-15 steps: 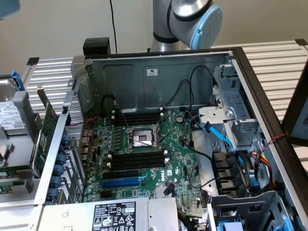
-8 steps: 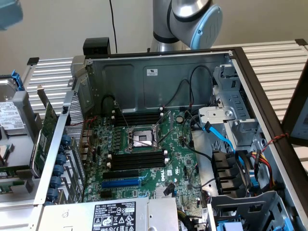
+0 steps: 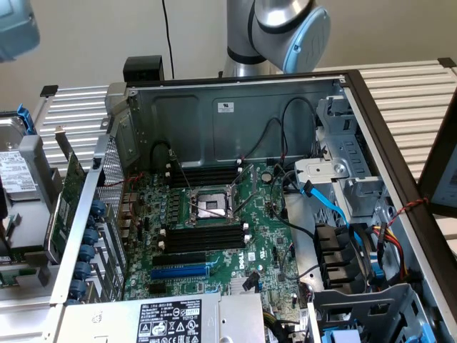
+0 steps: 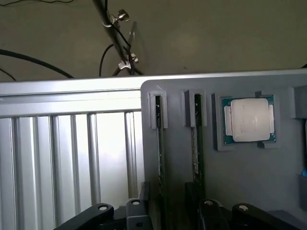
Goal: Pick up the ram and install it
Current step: 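Pick up the ram and move it above insertion slot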
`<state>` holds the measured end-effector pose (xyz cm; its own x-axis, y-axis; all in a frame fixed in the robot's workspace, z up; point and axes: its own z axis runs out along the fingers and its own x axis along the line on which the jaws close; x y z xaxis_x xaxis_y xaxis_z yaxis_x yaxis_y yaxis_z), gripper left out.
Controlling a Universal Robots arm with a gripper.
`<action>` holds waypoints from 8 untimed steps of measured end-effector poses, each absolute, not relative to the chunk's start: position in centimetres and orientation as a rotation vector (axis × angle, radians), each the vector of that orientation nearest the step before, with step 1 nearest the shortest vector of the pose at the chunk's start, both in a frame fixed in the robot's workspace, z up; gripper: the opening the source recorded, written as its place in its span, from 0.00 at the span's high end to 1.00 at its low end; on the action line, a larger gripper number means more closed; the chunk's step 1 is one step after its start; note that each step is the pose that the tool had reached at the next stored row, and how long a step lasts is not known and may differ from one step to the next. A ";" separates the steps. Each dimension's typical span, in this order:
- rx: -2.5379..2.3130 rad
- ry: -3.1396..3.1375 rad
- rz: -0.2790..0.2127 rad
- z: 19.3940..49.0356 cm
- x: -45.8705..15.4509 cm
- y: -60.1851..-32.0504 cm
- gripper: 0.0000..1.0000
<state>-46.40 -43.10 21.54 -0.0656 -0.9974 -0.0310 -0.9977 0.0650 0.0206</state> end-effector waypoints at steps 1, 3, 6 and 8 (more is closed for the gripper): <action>-2.141 2.286 0.057 21.4 -46.4 -43.1 0.58; -2.141 2.286 0.057 21.2 -46.4 -43.2 0.58; -2.141 2.286 0.057 20.9 -46.3 -43.2 0.58; -2.141 2.286 0.057 20.7 -46.2 -43.2 0.58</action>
